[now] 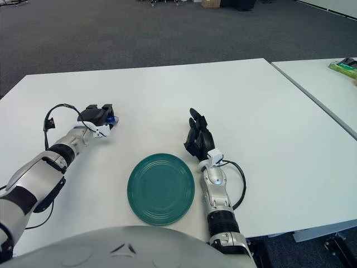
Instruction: Put the gum into the plate.
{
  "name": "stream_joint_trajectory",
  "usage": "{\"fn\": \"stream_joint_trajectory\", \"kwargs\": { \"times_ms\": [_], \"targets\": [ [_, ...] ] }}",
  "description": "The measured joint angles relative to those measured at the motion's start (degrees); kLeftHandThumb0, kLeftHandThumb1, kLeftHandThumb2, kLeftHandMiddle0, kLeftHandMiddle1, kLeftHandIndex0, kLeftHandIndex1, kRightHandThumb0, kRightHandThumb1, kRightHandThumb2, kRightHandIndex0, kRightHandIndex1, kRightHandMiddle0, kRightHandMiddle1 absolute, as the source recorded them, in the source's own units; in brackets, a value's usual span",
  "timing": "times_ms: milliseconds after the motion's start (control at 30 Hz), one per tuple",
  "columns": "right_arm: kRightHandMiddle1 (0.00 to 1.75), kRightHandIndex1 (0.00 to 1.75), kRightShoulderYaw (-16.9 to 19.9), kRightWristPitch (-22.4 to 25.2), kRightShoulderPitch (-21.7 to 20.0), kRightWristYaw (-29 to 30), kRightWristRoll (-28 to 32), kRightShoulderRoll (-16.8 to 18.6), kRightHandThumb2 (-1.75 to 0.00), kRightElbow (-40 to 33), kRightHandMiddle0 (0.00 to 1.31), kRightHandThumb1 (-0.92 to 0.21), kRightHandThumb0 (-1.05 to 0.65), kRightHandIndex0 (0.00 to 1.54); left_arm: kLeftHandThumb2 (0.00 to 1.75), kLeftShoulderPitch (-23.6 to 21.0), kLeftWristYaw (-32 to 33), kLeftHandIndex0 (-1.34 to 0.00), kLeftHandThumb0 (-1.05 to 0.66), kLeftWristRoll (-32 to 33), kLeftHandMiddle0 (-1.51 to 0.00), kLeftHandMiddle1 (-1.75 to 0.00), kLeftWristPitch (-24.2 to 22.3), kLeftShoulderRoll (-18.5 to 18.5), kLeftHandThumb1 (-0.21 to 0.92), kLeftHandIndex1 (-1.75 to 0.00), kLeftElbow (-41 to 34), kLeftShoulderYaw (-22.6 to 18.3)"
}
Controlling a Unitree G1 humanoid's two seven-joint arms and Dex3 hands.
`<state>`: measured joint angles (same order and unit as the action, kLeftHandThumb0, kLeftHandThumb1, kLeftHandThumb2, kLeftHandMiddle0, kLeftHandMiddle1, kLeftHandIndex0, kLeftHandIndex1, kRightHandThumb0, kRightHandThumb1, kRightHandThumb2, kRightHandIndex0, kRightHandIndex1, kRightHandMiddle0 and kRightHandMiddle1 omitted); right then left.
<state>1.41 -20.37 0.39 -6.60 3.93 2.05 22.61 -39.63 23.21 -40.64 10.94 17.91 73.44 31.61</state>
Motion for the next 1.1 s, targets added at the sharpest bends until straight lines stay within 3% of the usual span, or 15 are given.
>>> {"fn": "stream_joint_trajectory", "kwargs": {
  "times_ms": [367, 900, 1100],
  "targets": [
    [0.59, 0.03, 1.98, 0.23, -0.69, 0.06, 1.54, 1.00, -0.90, 0.75, 0.00, -0.92, -0.79, 0.28, 1.27, 1.56, 5.84, -0.57, -0.45, 0.63, -1.17, -1.75, 2.82, -0.04, 0.35, -1.75, -0.08, -1.11],
    [0.67, 0.03, 3.29, -0.01, -1.63, 0.09, 2.06, 1.64, -0.91, 1.95, 0.00, -0.92, -0.78, 0.33, 1.23, 1.72, 5.00, -0.55, -0.44, 1.99, -1.12, -1.75, 6.26, 1.08, 0.38, -1.75, -0.47, -1.78],
    [0.71, 0.03, 3.50, -0.42, -1.64, 0.19, 1.94, 1.58, -0.91, 1.94, 0.00, -0.92, -0.78, 0.35, 1.23, 2.38, 3.32, -0.55, -0.44, 2.10, -1.08, -1.75, 9.15, 4.06, 0.38, -1.75, -6.34, -2.83]
  ]
}}
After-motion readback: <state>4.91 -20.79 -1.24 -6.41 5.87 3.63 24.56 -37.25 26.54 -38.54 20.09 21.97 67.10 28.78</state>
